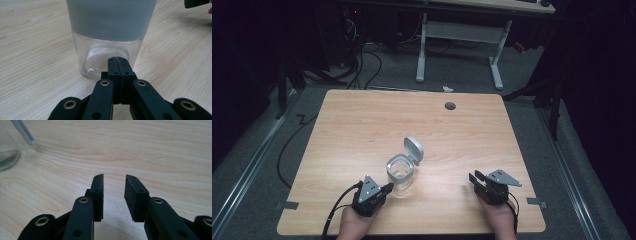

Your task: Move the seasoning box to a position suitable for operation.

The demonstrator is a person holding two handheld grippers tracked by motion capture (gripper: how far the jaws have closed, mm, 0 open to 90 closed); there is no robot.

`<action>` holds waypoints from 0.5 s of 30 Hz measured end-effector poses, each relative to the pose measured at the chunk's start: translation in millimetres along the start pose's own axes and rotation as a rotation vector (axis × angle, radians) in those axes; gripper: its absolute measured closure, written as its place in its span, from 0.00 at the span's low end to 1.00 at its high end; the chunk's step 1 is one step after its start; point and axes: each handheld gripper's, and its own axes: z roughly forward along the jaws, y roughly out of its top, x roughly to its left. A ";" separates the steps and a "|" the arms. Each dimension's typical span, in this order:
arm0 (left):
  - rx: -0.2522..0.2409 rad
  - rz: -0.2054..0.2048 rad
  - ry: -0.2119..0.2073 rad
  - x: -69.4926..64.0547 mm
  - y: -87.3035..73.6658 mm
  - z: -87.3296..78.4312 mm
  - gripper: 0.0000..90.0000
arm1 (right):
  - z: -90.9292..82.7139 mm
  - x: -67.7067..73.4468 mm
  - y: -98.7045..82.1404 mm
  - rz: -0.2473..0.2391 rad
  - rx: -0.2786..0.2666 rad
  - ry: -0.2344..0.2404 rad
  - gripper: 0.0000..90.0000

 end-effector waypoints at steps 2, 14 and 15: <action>0.003 -0.001 -0.006 -3.1 -0.8 1.9 1.00 | 0.0 0.1 0.0 0.002 0.000 -0.002 0.77; 0.037 0.020 -0.042 -22.9 -10.0 23.1 1.00 | -1.7 -1.6 0.0 0.007 -0.010 -0.006 0.77; 0.040 0.017 -0.042 -23.9 -9.9 25.3 1.00 | -1.8 -1.8 0.0 0.007 -0.010 -0.005 0.77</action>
